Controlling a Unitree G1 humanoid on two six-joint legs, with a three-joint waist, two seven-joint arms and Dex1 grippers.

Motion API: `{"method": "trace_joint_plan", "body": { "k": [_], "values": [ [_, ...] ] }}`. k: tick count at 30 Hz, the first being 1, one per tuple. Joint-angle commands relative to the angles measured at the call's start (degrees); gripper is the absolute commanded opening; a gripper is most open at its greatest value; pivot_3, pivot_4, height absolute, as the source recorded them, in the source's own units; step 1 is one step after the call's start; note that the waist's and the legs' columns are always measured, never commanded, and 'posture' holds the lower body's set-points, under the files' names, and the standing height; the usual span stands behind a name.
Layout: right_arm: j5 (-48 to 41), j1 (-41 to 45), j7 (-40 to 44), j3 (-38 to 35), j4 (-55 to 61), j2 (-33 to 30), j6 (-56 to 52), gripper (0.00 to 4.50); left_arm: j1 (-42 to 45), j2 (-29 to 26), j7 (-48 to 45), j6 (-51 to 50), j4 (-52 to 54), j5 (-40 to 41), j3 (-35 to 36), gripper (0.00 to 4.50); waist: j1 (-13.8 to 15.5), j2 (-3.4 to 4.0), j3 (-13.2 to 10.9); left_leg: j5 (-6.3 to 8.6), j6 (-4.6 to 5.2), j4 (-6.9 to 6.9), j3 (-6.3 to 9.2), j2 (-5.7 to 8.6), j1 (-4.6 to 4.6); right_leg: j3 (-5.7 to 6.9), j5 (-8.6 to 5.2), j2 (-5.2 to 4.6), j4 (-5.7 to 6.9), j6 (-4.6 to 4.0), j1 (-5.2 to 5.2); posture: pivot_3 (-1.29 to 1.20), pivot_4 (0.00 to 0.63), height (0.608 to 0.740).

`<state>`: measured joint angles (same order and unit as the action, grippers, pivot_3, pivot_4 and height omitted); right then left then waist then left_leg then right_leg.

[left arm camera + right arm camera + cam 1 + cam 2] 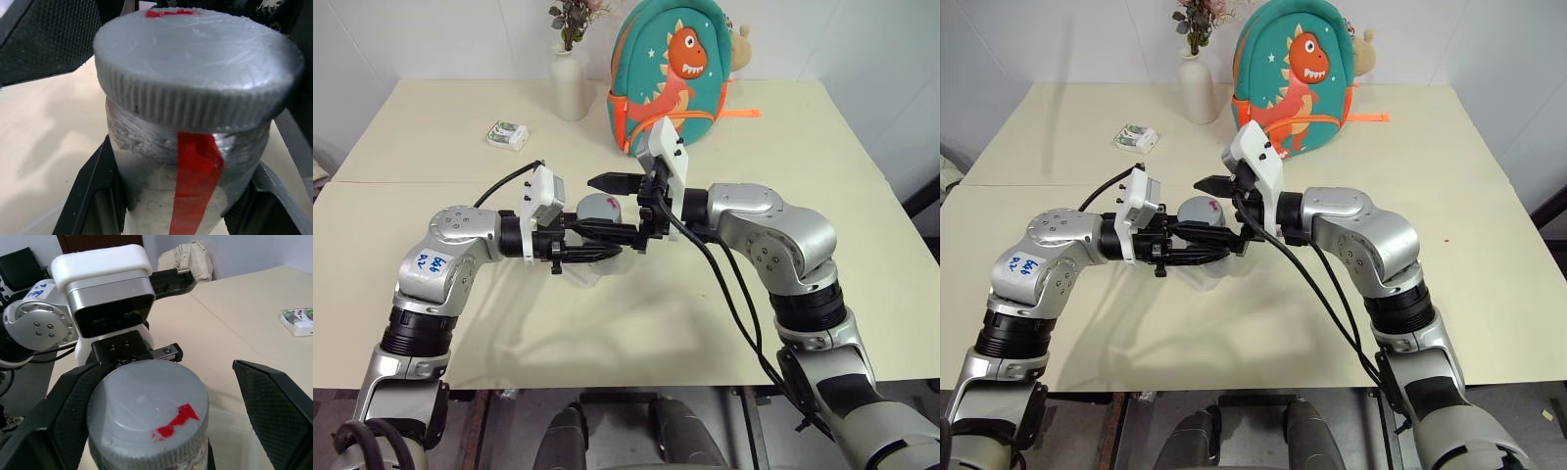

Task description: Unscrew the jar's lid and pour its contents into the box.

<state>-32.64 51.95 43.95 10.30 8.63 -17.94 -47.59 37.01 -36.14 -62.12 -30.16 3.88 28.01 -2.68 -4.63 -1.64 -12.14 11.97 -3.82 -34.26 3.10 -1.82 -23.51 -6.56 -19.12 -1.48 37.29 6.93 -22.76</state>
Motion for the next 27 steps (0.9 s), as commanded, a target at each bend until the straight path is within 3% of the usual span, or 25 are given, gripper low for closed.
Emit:
{"method": "trace_joint_plan", "body": {
  "k": [1,27],
  "values": [
    [0.26,1.30,-0.32,-2.46,-0.05,-0.19,1.66,4.48,0.50,0.17,-0.20,0.19,1.48,0.45,0.39,1.99,-0.01,0.00,0.00,0.00,0.00,0.00,0.00,0.00,0.00,0.00,0.00,0.00,0.00,0.00,0.00,0.00,0.150,0.740],
    [-3.66,-2.28,4.79,-7.93,-0.08,-8.68,1.25,4.48,0.10,-0.57,-1.06,0.47,0.89,0.43,0.51,1.99,0.25,0.00,0.00,0.00,0.00,0.00,0.00,0.01,-0.01,0.00,0.00,0.00,-0.04,0.00,0.00,0.00,0.150,0.740]
  ]
}}
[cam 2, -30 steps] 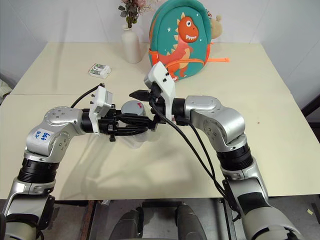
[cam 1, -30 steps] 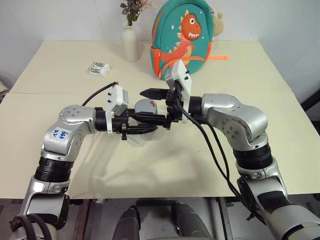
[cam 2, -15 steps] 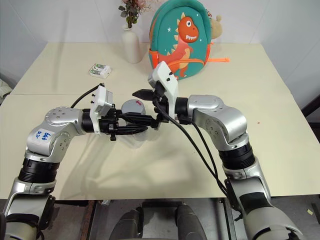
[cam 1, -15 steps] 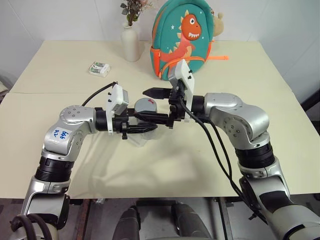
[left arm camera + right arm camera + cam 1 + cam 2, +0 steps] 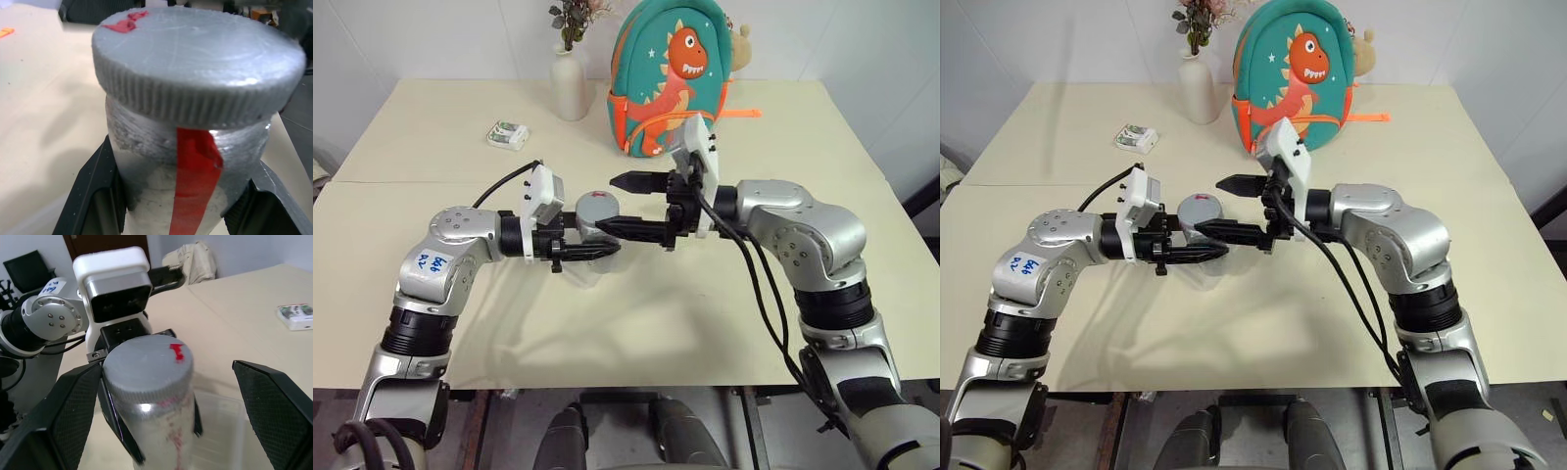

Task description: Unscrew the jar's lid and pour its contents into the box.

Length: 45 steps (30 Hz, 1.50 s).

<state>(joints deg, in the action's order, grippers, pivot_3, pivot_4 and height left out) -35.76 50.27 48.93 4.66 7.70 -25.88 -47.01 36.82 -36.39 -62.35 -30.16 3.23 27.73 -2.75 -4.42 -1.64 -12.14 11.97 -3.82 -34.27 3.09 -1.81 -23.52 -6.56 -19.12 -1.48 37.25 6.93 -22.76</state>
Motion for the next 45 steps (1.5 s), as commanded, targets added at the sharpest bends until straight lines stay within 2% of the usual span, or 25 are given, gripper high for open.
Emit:
{"method": "trace_joint_plan", "body": {
  "k": [1,10,16,26,34,45],
  "values": [
    [-0.54,-0.69,-0.10,-2.42,0.85,-0.83,0.64,4.48,0.34,-0.30,-0.92,0.46,1.46,0.65,0.60,1.99,-0.02,0.00,0.00,0.00,0.00,0.00,0.00,0.00,0.00,0.00,0.00,0.00,-0.01,0.00,0.00,0.00,0.150,0.740],
    [-1.87,-1.71,1.95,-4.48,0.98,-2.40,0.70,4.48,0.82,-0.75,-1.56,0.31,1.15,0.33,0.86,1.99,-0.15,0.00,0.00,0.00,0.00,0.01,-0.01,-0.01,0.01,-0.01,0.00,0.01,0.00,0.00,0.00,0.00,0.150,0.740],
    [-6.14,0.33,1.24,-3.93,4.34,0.99,-1.50,4.48,1.06,-0.84,-1.54,0.50,0.67,0.14,0.87,1.99,-0.40,0.01,0.00,0.00,0.00,0.02,-0.01,-0.02,0.01,-0.01,0.00,0.02,0.01,0.00,0.00,0.00,0.150,0.740],
    [-0.71,3.18,-4.90,3.18,2.90,8.01,-1.37,4.48,1.00,-0.34,-1.03,0.41,0.78,0.10,0.67,1.99,-0.15,0.01,0.00,-0.01,-0.02,-0.01,0.01,-0.01,0.01,-0.01,0.00,0.00,0.06,-0.01,-0.01,0.00,0.150,0.740],
    [1.93,2.68,-4.88,5.48,2.41,8.38,-0.79,4.48,1.10,-0.18,-0.88,0.56,0.68,0.08,0.70,1.99,-0.25,0.01,0.00,-0.01,-0.02,0.00,0.01,-0.01,0.02,0.00,-0.01,0.01,0.07,-0.01,-0.02,0.00,0.150,0.740],
    [2.34,1.75,-3.55,1.94,1.32,4.69,-0.60,4.48,0.94,-0.23,-0.97,0.61,0.75,0.17,0.76,1.99,-0.20,0.01,0.00,-0.01,-0.01,0.00,0.01,-0.01,0.01,0.00,-0.01,0.01,0.06,-0.01,-0.02,0.00,0.150,0.740]
  ]
}}
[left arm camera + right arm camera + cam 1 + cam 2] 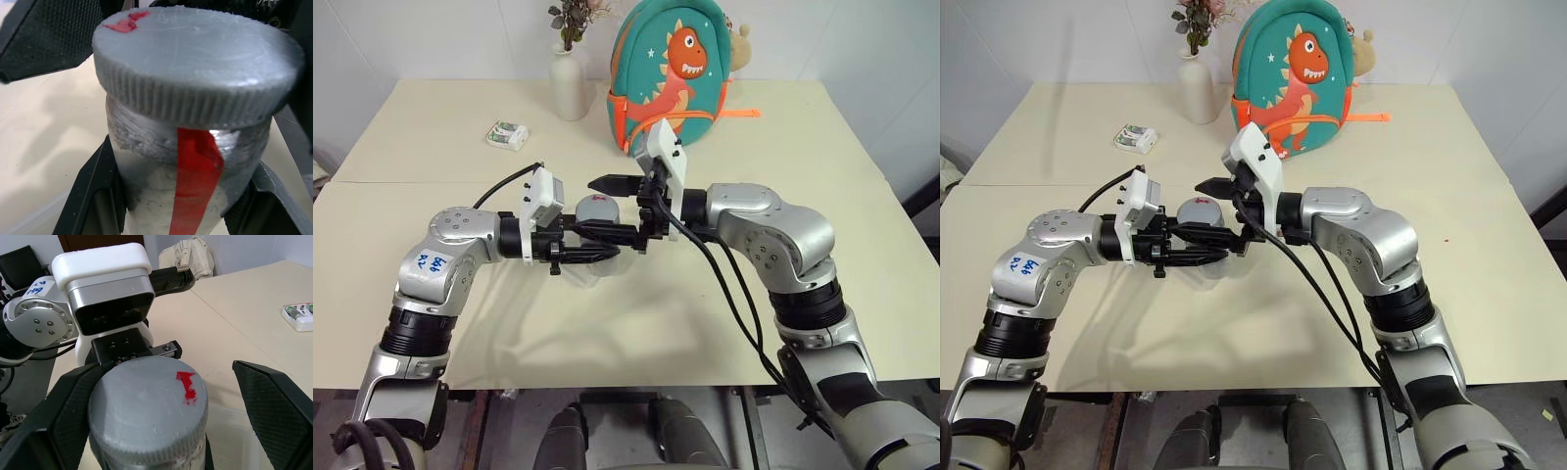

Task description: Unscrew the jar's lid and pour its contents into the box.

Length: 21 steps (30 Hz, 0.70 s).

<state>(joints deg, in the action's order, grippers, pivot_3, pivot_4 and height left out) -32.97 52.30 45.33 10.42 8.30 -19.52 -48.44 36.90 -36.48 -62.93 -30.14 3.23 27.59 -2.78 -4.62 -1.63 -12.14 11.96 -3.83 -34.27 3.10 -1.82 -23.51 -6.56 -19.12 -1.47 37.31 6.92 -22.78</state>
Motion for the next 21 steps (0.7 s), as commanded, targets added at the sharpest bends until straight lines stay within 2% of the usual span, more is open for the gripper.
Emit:
{"method": "trace_joint_plan", "body": {
  "k": [1,21],
  "values": [
    [-0.77,-0.49,0.25,-4.16,0.89,-2.15,0.62,4.48,0.87,-0.15,-0.39,0.61,0.71,0.33,0.77,1.99,0.00,0.00,0.00,0.00,0.00,0.00,0.00,0.00,0.00,0.00,0.00,0.00,0.00,0.00,0.00,0.00,0.150,0.740],
    [-4.38,-3.21,4.05,-6.15,2.63,-7.37,0.28,4.48,0.44,-0.66,-0.86,0.39,1.18,0.80,0.78,1.99,0.02,0.00,0.00,0.00,0.00,0.00,-0.01,0.00,0.00,-0.01,0.00,0.01,-0.01,0.00,0.00,0.00,0.150,0.740]
  ]
}}
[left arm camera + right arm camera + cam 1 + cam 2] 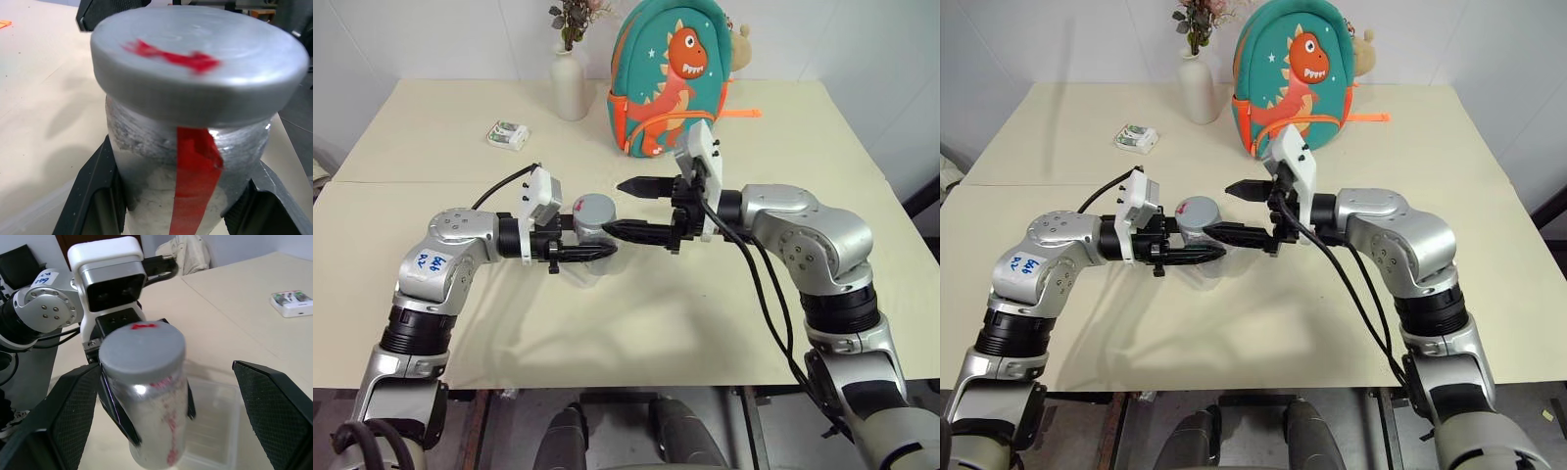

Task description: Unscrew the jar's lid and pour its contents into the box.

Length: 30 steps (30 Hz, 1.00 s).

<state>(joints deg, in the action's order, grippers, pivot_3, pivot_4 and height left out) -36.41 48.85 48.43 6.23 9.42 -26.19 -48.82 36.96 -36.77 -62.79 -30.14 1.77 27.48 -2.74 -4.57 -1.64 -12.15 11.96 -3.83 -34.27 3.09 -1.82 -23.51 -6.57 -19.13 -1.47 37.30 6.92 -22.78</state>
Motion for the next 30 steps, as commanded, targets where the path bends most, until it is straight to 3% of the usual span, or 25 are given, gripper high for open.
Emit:
{"method": "trace_joint_plan", "body": {
  "k": [1,14,30],
  "values": [
    [-1.15,0.17,1.26,-2.00,1.60,-0.80,0.65,4.48,0.34,-0.38,-1.01,0.38,2.69,0.92,0.75,1.99,-0.08,0.00,0.00,0.00,0.00,0.00,0.00,0.00,0.00,0.00,0.00,0.00,0.00,0.00,0.00,0.00,0.150,0.740],
    [-4.19,1.36,4.26,-3.45,1.13,-0.59,-0.01,4.48,0.30,-0.64,-1.45,0.27,2.58,0.66,1.00,1.99,-0.04,0.00,0.00,0.00,0.00,0.00,0.00,0.00,0.00,0.00,0.00,0.01,0.00,0.00,0.00,0.00,0.150,0.740],
    [-0.19,4.61,3.10,1.23,-2.25,4.98,1.18,4.48,-0.34,-0.59,-1.10,-0.12,3.42,0.88,1.30,1.99,-0.06,0.00,0.00,0.00,0.00,0.01,0.01,0.00,0.00,0.01,0.00,-0.01,0.00,0.00,0.00,0.00,0.150,0.740]
  ]
}}
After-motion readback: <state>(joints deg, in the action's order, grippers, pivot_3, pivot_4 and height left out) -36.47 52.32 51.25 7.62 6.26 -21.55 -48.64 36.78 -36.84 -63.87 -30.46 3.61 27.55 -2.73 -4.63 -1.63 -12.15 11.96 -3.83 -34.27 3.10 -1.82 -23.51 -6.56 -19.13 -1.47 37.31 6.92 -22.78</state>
